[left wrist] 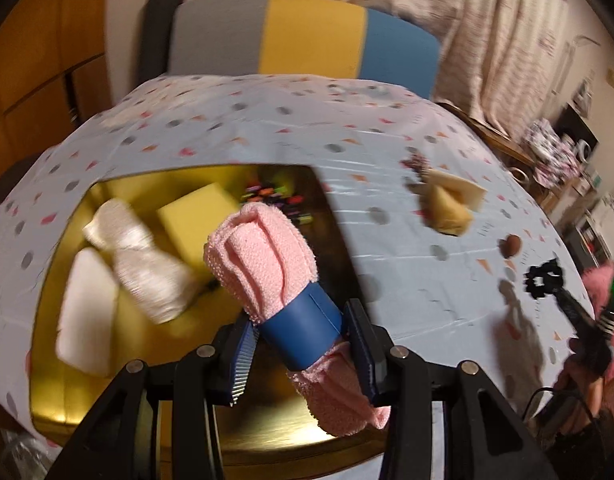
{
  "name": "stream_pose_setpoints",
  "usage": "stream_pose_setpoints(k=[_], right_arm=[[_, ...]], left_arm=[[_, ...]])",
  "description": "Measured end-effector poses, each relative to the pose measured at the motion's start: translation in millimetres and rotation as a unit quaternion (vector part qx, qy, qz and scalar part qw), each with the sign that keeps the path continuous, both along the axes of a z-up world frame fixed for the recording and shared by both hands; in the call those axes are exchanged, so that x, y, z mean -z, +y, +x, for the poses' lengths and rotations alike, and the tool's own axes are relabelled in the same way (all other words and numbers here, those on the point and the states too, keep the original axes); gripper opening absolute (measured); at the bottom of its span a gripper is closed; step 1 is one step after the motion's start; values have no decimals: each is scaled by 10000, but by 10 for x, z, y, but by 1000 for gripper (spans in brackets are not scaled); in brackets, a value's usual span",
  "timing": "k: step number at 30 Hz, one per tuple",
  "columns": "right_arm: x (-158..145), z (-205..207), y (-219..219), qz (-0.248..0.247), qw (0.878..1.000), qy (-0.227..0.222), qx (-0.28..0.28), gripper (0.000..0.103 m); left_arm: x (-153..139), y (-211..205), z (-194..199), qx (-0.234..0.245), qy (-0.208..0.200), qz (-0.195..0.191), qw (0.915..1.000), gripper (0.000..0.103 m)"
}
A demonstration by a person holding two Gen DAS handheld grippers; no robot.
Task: Organize rigid objects
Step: 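Carry the pink towel and black scrunchie into the gold tray and release both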
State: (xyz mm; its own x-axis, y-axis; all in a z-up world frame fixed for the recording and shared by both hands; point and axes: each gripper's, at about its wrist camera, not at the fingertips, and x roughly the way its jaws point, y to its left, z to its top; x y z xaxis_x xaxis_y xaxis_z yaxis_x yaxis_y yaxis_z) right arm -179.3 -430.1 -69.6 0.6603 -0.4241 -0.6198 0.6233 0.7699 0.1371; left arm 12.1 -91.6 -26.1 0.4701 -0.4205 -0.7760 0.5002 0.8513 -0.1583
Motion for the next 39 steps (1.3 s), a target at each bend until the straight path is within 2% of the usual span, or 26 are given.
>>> stream_pose_setpoints(k=[6, 11, 15, 21, 26, 29, 39], right_arm=[[-329, 245, 440, 59, 9973, -362, -634, 9], [-463, 464, 779, 260, 9916, -465, -1181, 9], [-529, 635, 1044, 445, 9844, -534, -1614, 9], [-628, 813, 1519, 407, 9701, -523, -2334, 9], [-633, 992, 1885, 502, 9548, -440, -2896, 9], [-596, 1109, 2085, 524, 9460, -361, -3179, 9], [-429, 1331, 2516, 677, 9255, -86, -3725, 9]], left_arm=[[205, 452, 167, -412, 323, -55, 9986, 43], [343, 669, 264, -611, 460, 93, 9970, 43], [409, 753, 345, -708, 527, 190, 9959, 43], [533, 875, 452, -860, 681, 313, 9935, 45], [501, 952, 402, -993, 597, 279, 9929, 46], [457, 957, 320, -994, 414, 354, 9936, 46], [264, 1036, 235, -1163, 27, 461, 9921, 46]])
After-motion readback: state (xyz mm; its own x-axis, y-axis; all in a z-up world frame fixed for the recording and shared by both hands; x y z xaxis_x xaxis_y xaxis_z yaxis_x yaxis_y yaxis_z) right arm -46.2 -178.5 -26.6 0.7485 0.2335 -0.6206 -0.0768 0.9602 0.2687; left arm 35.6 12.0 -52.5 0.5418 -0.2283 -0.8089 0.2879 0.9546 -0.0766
